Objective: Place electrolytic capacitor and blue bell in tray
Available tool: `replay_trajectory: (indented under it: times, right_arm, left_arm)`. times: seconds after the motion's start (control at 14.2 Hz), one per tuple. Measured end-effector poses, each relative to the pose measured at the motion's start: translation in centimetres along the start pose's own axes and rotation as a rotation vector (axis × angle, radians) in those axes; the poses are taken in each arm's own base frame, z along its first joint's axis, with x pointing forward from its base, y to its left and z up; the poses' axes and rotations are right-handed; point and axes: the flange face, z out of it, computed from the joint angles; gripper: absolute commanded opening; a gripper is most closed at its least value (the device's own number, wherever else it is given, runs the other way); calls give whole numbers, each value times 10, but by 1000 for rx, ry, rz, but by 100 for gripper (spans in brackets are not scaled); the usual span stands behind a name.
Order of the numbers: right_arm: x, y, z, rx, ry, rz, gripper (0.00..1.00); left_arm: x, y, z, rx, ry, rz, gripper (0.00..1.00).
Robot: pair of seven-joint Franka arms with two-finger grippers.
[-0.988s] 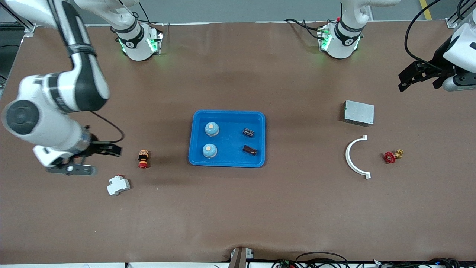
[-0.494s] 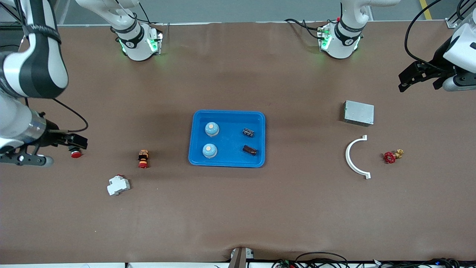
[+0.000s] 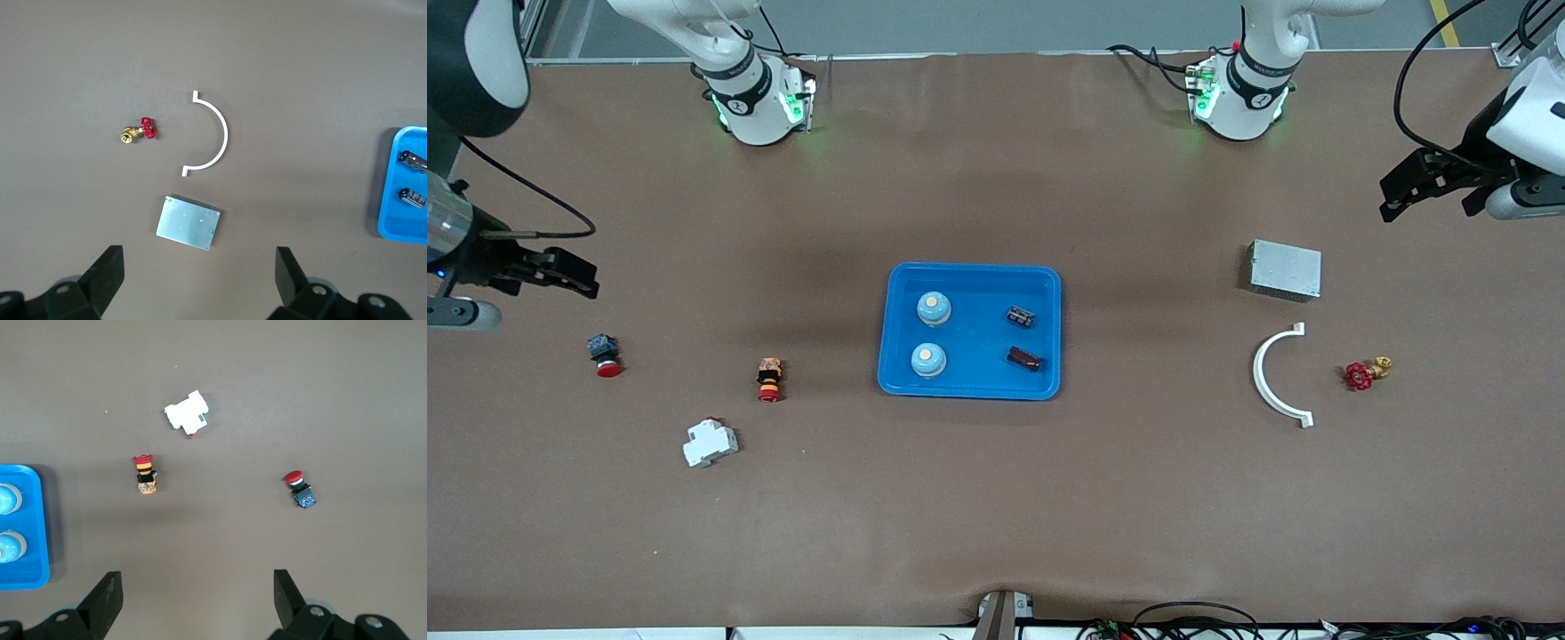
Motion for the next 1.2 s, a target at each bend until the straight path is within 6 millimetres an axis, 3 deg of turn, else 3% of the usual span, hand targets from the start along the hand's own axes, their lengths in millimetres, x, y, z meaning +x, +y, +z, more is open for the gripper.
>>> replay_trajectory:
  times: [0.63,1.2]
  right_arm:
    - [-19,34,-41,80,18,57,100]
    - [-20,34,-44,80,21,56,100]
  left_arm:
    - [-1,3,-1,0,2,6,100]
    - [-1,5,-2,0,3,9,100]
